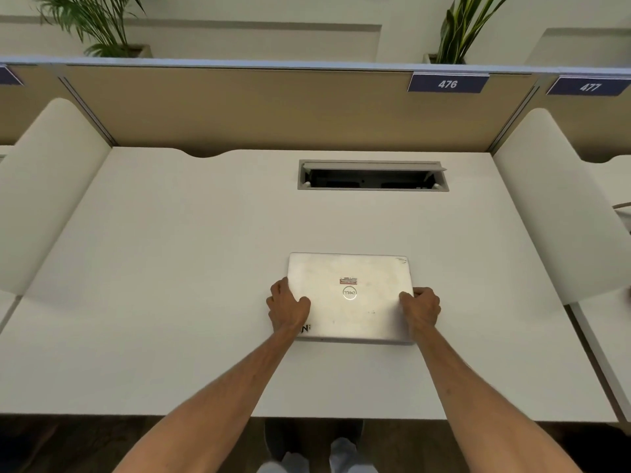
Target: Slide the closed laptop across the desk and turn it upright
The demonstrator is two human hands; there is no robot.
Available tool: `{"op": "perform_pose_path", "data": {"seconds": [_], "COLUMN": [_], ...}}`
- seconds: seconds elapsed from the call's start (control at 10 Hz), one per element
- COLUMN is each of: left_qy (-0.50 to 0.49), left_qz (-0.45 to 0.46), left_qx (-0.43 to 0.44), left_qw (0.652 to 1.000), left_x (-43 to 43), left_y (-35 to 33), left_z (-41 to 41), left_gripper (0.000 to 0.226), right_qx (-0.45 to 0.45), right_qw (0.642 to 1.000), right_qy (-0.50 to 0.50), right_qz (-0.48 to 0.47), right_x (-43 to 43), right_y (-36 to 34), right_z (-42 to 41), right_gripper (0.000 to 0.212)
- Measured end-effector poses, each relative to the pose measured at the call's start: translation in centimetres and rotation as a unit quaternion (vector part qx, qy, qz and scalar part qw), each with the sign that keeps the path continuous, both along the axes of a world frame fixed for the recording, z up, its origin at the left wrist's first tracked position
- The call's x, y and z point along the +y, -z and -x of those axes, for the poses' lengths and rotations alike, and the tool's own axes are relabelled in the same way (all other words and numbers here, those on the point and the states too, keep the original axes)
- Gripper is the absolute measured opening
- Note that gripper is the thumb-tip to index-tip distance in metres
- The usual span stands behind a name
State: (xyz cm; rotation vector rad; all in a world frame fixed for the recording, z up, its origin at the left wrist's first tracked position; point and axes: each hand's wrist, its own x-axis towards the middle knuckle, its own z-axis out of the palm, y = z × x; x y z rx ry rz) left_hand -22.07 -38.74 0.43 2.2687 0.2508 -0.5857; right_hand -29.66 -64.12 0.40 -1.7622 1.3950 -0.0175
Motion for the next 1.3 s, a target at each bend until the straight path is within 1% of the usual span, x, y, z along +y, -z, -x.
{"op": "perform_pose_path", "data": {"seconds": [0.4, 0.5, 0.7, 0.8, 0.9, 1.0, 1.1, 1.2, 1.3], "left_qy": [-0.032, -0.036, -0.027, -0.006, 0.038, 0.106, 0.199, 0.267, 0.298], "left_qz": [0.034, 0.039, 0.053, 0.035, -0.034, -0.098, -0.167, -0.220, -0.230], "left_qx": [0.007, 0.005, 0.016, 0.018, -0.016, -0.090, -0.153, -0.206, -0.242], "left_qw": [0.999, 0.999, 0.998, 0.999, 0.999, 0.985, 0.953, 0.915, 0.894], "left_x": [-0.4, -0.4, 0.0, 0.1, -0.2, -0.1, 0.2, 0.2, -0.6], "left_y": [0.1, 0.1, -0.2, 0.0, -0.1, 0.4, 0.6, 0.6, 0.1], "left_z": [0.9, 1.0, 0.9, 0.5, 0.5, 1.0, 1.3, 1.4, 1.2], "left_gripper": [0.060, 0.063, 0.062, 0.059, 0.064, 0.076, 0.076, 0.073, 0.071], "right_qx": [-0.012, -0.014, -0.012, -0.006, 0.019, 0.078, 0.083, 0.079, 0.086], "right_qw": [1.000, 1.000, 1.000, 1.000, 0.999, 0.961, 0.897, 0.859, 0.820], "right_qy": [0.010, 0.011, 0.014, 0.013, -0.033, -0.187, -0.317, -0.398, -0.444], "right_qz": [-0.014, -0.014, -0.011, -0.006, 0.036, 0.189, 0.296, 0.313, 0.352], "right_x": [-0.7, -0.7, -0.6, -0.4, 0.2, 1.2, 2.1, 2.7, 3.6], "right_y": [0.2, 0.2, 0.1, 0.0, -0.5, -0.9, -1.3, -1.5, -1.8], "right_z": [0.1, 0.3, 0.1, 0.3, 0.4, 0.6, 0.3, -0.4, -0.9], "right_gripper": [0.039, 0.040, 0.041, 0.040, 0.040, 0.053, 0.064, 0.064, 0.064]}}
